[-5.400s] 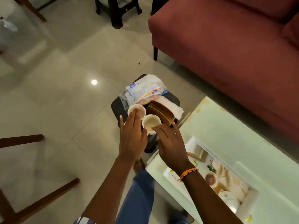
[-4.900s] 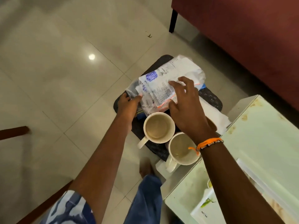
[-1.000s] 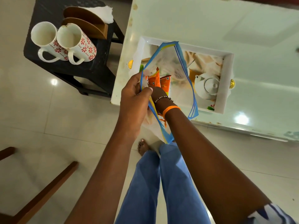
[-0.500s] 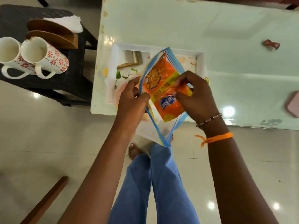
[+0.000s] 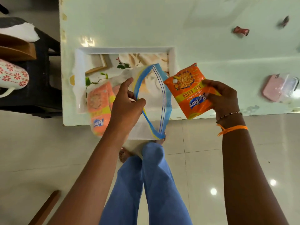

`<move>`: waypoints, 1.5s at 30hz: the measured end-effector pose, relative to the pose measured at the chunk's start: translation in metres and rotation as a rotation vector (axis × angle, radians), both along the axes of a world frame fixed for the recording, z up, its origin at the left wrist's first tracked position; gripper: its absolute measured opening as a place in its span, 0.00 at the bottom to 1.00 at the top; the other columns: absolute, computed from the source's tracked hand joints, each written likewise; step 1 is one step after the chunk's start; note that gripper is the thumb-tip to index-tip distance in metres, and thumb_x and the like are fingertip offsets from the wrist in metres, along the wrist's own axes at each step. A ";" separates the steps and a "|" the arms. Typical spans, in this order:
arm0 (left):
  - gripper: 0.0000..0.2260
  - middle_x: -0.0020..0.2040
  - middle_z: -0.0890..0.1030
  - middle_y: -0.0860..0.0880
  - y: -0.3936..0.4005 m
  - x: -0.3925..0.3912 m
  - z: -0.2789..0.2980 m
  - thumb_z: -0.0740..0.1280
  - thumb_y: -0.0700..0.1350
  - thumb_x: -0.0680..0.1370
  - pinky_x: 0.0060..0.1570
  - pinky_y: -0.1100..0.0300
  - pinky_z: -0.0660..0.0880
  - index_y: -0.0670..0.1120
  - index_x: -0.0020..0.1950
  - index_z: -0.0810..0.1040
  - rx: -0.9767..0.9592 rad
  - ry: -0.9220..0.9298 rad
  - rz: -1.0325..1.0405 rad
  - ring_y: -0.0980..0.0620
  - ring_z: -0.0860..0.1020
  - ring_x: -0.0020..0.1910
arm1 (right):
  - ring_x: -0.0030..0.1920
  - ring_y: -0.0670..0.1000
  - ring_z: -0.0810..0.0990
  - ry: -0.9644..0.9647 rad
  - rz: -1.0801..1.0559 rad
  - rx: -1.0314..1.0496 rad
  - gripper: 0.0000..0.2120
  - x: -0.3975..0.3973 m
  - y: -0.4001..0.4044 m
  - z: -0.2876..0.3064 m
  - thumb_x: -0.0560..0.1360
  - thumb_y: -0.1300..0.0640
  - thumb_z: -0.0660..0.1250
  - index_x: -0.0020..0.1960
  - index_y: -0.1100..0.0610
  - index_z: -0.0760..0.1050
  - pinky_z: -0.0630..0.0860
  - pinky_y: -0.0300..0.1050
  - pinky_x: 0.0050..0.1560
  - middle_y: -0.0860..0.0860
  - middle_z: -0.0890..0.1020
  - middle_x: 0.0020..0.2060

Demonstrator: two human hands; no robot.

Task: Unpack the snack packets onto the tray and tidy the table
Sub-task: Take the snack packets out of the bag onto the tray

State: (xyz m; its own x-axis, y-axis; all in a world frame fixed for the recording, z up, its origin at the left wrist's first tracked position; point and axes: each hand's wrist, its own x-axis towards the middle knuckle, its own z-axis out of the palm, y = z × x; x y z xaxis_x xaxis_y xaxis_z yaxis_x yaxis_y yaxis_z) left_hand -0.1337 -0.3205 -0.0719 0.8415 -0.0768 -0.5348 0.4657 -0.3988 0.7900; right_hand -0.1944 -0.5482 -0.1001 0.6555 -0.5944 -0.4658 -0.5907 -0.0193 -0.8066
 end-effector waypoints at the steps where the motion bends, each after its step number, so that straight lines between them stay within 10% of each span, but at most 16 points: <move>1: 0.27 0.38 0.67 0.55 -0.002 0.000 -0.001 0.63 0.35 0.72 0.51 0.47 0.78 0.53 0.69 0.66 0.012 0.004 -0.006 0.57 0.73 0.36 | 0.50 0.54 0.78 0.019 0.011 -0.074 0.20 0.003 -0.006 -0.005 0.70 0.75 0.58 0.58 0.62 0.76 0.79 0.37 0.44 0.59 0.79 0.53; 12: 0.24 0.36 0.66 0.54 -0.006 0.012 -0.011 0.61 0.35 0.73 0.29 0.71 0.71 0.53 0.66 0.69 0.024 -0.012 0.120 0.65 0.70 0.27 | 0.56 0.58 0.79 0.247 0.407 -0.225 0.22 0.043 -0.024 -0.047 0.70 0.72 0.57 0.57 0.56 0.79 0.77 0.50 0.56 0.58 0.80 0.57; 17: 0.24 0.36 0.66 0.54 -0.012 0.014 -0.012 0.61 0.36 0.73 0.32 0.66 0.74 0.53 0.67 0.67 0.037 0.039 0.047 0.63 0.71 0.29 | 0.59 0.59 0.77 0.353 0.708 -0.203 0.20 0.070 -0.007 -0.052 0.71 0.69 0.61 0.59 0.55 0.77 0.75 0.52 0.61 0.58 0.78 0.61; 28: 0.19 0.32 0.68 0.52 0.005 0.009 -0.004 0.60 0.34 0.74 0.25 0.73 0.67 0.56 0.58 0.69 -0.051 0.056 0.114 0.64 0.68 0.23 | 0.59 0.52 0.76 0.018 0.452 -0.487 0.15 0.075 0.020 -0.020 0.72 0.69 0.59 0.55 0.58 0.78 0.71 0.43 0.59 0.56 0.80 0.57; 33: 0.20 0.36 0.72 0.46 0.017 0.006 0.005 0.60 0.34 0.74 0.27 0.72 0.68 0.55 0.60 0.69 -0.060 0.036 0.129 0.61 0.70 0.28 | 0.40 0.55 0.82 -0.149 0.484 0.010 0.18 0.068 0.087 0.039 0.66 0.75 0.53 0.41 0.62 0.79 0.79 0.45 0.48 0.59 0.82 0.39; 38: 0.21 0.43 0.77 0.37 0.035 0.001 0.020 0.60 0.35 0.73 0.34 0.64 0.74 0.57 0.60 0.70 -0.091 -0.043 0.168 0.49 0.74 0.38 | 0.60 0.60 0.76 0.173 1.165 -0.093 0.16 0.064 0.159 0.034 0.74 0.69 0.56 0.59 0.64 0.74 0.67 0.44 0.58 0.63 0.78 0.58; 45: 0.20 0.32 0.81 0.54 0.094 -0.006 0.039 0.59 0.30 0.73 0.32 0.67 0.75 0.52 0.58 0.72 -0.217 -0.161 0.395 0.58 0.77 0.31 | 0.70 0.60 0.65 0.329 1.368 -0.146 0.27 0.098 0.224 -0.002 0.77 0.66 0.54 0.73 0.54 0.55 0.65 0.46 0.68 0.63 0.61 0.71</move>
State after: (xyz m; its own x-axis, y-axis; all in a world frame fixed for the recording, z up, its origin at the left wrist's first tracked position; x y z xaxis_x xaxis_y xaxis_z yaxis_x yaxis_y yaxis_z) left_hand -0.1394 -0.2263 -0.0327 0.8994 0.1705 -0.4025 0.4135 -0.0336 0.9099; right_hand -0.0968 -0.3244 -0.1018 0.6199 0.3577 -0.6984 -0.1956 -0.7915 -0.5790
